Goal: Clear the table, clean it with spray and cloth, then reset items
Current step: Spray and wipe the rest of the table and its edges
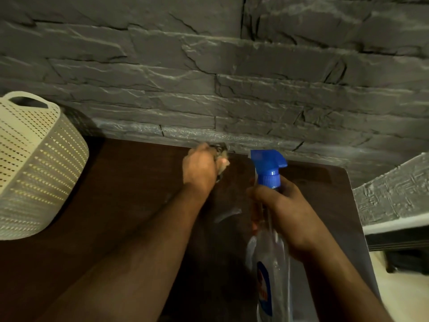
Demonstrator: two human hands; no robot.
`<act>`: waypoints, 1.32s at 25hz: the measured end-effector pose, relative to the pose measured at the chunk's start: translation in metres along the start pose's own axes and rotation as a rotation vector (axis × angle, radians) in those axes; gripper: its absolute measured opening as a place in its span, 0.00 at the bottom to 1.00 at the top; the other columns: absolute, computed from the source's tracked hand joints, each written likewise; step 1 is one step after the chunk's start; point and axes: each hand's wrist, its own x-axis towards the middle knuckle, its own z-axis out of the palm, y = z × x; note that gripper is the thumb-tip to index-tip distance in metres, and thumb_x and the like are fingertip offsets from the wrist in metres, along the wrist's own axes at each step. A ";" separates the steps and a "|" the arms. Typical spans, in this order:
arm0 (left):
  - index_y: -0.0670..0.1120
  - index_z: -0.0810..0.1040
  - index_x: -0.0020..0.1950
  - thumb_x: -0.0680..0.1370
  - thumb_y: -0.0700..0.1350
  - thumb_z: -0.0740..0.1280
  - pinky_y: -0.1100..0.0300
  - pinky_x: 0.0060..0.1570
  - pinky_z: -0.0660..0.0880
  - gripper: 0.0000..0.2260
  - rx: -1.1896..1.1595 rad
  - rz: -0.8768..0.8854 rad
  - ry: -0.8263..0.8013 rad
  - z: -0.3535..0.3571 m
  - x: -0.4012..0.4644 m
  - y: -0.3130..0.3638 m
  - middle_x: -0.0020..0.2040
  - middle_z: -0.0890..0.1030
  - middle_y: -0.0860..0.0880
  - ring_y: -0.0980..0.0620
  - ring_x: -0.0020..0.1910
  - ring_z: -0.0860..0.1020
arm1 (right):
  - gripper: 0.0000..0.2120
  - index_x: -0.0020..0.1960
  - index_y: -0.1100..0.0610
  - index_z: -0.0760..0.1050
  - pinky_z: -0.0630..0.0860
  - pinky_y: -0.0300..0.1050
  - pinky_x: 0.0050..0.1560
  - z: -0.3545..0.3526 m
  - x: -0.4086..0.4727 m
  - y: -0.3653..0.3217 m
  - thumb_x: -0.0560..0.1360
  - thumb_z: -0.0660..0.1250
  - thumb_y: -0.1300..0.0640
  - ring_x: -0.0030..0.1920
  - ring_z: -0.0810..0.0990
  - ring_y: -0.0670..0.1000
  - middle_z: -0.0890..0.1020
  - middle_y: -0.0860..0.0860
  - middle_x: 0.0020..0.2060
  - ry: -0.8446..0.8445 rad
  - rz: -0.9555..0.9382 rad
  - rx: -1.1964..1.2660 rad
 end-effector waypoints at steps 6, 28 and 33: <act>0.52 0.78 0.60 0.77 0.59 0.63 0.50 0.53 0.68 0.17 0.106 -0.003 0.048 0.004 -0.003 -0.023 0.58 0.75 0.49 0.47 0.57 0.73 | 0.07 0.51 0.61 0.71 0.76 0.45 0.31 -0.009 -0.007 0.003 0.74 0.66 0.61 0.28 0.75 0.54 0.76 0.56 0.31 -0.025 -0.015 -0.003; 0.50 0.80 0.61 0.73 0.59 0.69 0.54 0.56 0.72 0.21 -0.199 0.195 -0.150 -0.017 -0.026 -0.086 0.57 0.77 0.49 0.49 0.56 0.73 | 0.07 0.51 0.60 0.73 0.75 0.41 0.28 0.030 -0.015 0.009 0.74 0.66 0.61 0.28 0.75 0.52 0.77 0.52 0.28 -0.039 0.026 0.019; 0.52 0.79 0.62 0.73 0.61 0.63 0.54 0.54 0.70 0.22 -0.099 0.410 -0.141 -0.031 -0.039 -0.140 0.56 0.77 0.51 0.49 0.56 0.75 | 0.09 0.52 0.61 0.73 0.76 0.42 0.30 0.042 -0.024 0.009 0.73 0.67 0.60 0.28 0.75 0.52 0.76 0.54 0.29 -0.032 0.061 0.019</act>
